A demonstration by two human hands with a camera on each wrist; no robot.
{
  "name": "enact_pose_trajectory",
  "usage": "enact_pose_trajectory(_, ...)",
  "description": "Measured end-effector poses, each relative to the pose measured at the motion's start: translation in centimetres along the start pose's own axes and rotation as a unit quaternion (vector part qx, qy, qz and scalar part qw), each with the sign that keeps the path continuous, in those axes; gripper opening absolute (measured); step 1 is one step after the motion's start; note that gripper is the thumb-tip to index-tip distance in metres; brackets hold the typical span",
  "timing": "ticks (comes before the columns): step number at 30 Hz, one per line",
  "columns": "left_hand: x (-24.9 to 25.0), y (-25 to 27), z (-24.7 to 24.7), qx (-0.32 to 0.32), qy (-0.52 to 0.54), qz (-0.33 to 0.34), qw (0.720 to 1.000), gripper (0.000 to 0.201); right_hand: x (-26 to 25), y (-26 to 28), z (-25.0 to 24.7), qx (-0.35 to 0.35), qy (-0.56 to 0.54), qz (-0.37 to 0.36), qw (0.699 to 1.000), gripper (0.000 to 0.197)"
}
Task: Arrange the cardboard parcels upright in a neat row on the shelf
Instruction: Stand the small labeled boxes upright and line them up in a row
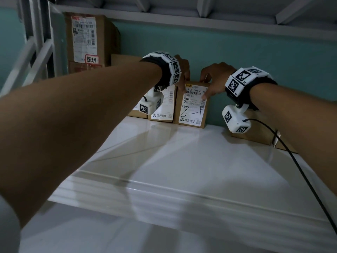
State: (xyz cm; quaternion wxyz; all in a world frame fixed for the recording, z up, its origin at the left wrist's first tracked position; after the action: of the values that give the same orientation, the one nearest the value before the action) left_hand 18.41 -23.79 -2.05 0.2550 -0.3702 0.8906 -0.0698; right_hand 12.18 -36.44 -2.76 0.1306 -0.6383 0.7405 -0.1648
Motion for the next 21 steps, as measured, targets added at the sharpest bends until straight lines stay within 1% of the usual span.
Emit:
enact_pose_trajectory(5,-0.2,-0.2,0.3,-0.010,0.002,-0.029,1.000,0.057,-0.2,-0.7,0.6,0.028,0.033,-0.008,0.999,0.059)
enact_pose_trajectory(14,0.1,0.1,-0.3,-0.036,-0.036,-0.039,0.998,0.057,0.1,-0.7,1.1,0.038,0.018,-0.007,0.999,0.058)
enact_pose_trajectory(16,0.6,0.2,-0.5,-0.039,-0.029,-0.038,0.998,0.057,0.5,-0.3,1.1,0.022,0.019,-0.010,1.000,0.058)
enact_pose_trajectory(18,0.9,0.1,-0.7,-0.042,-0.023,-0.050,0.998,0.057,1.1,0.2,0.7,0.009,0.014,-0.011,1.000,0.059)
enact_pose_trajectory(21,1.5,-0.1,-1.1,-0.045,-0.043,-0.061,0.996,0.062,2.9,1.0,-0.8,0.025,-0.014,0.004,1.000,0.059)
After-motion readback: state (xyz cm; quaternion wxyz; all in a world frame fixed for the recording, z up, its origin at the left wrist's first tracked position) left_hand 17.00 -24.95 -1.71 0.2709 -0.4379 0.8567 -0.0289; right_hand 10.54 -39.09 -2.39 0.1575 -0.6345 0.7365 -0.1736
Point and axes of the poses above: each hand's wrist, its own y-axis away from the middle knuckle, its own z-axis out of the palm, x = y × z, the point moved 3 cm from there along -y, towards the middle knuckle, and after that the axes turned 14 degrees about z, right-handed, at the moved point
